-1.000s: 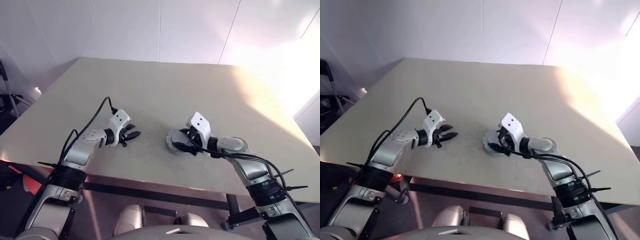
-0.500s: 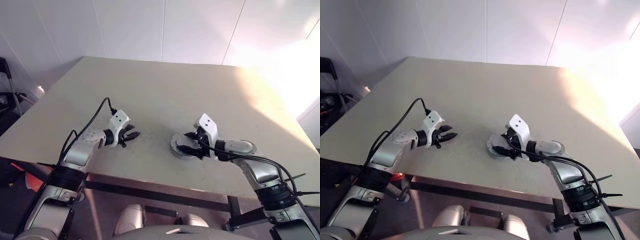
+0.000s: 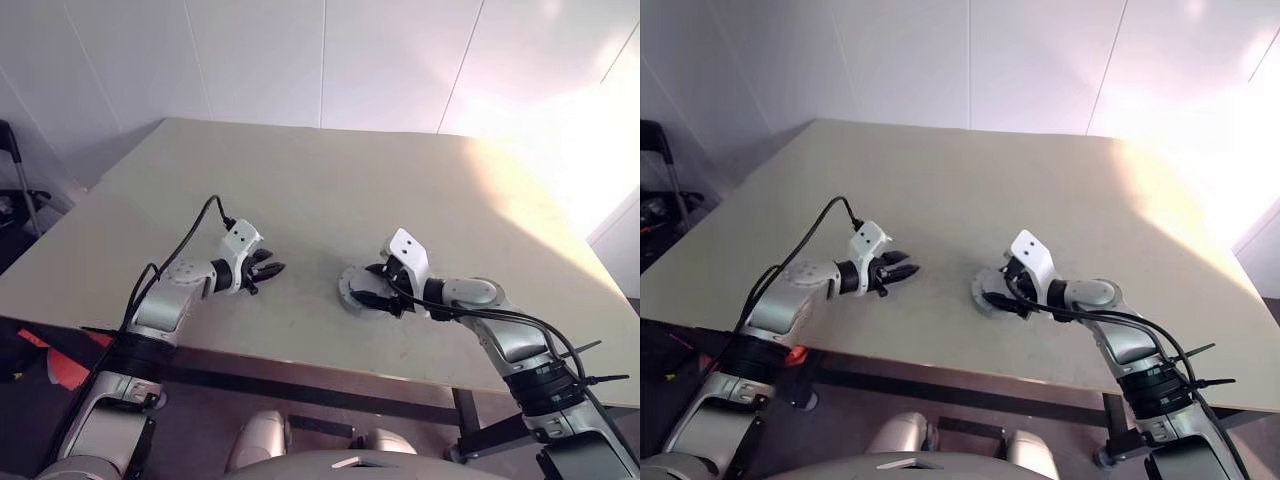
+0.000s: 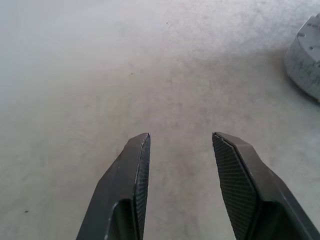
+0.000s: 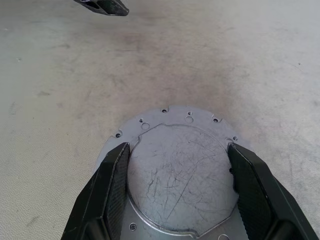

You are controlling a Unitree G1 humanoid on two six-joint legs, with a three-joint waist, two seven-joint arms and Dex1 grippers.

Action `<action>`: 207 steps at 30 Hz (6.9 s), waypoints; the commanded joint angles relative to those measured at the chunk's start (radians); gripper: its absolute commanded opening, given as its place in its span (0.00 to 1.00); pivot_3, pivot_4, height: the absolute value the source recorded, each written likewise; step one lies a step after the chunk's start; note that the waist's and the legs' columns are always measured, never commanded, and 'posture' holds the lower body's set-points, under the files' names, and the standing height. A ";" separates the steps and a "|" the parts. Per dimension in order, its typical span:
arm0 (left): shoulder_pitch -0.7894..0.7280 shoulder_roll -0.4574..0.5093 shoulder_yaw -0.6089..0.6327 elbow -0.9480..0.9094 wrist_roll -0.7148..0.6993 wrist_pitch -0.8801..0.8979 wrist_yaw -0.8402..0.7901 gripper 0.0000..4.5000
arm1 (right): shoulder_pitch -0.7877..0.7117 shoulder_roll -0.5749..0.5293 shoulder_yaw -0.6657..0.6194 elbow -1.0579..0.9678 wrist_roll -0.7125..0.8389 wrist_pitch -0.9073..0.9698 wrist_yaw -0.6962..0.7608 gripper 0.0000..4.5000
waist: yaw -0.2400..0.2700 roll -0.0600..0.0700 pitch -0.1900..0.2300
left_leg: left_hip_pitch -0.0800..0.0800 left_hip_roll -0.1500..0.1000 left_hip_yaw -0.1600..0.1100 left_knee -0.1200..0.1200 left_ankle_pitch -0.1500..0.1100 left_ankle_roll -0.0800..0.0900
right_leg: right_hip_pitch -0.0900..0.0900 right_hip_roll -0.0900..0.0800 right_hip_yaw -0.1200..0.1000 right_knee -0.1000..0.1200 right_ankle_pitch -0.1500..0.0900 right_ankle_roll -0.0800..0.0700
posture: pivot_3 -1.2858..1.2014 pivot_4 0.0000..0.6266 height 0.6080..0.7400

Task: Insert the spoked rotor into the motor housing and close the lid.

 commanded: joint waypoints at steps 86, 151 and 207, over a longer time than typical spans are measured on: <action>-0.229 -0.224 0.015 0.294 -0.225 0.435 -0.035 0.00 | -0.075 0.262 -0.532 0.066 0.583 0.980 -0.329 1.00 | -0.004 0.005 -0.004 | -0.003 0.000 0.000 -0.007 0.003 -0.005 | -0.002 0.000 -0.001 -0.007 0.000 0.002 | 0.52 0.00 1.00; -0.306 -0.344 0.715 0.512 -0.815 0.617 0.284 0.74 | -0.599 0.632 -0.907 0.339 0.810 0.826 -0.875 0.48 | -0.004 0.001 0.000 | -0.038 0.000 0.000 -0.013 0.011 -0.015 | -0.045 -0.001 -0.002 0.003 0.006 -0.013 | 0.52 0.00 1.00; -0.275 -0.176 0.761 0.615 -0.602 0.035 0.409 0.48 | -0.522 0.485 -0.684 0.382 0.599 0.501 -0.790 0.99 | 0.004 -0.003 0.003 | -0.037 0.000 0.000 -0.013 0.011 -0.016 | -0.043 0.000 -0.002 0.003 0.008 -0.009 | 0.52 0.00 1.00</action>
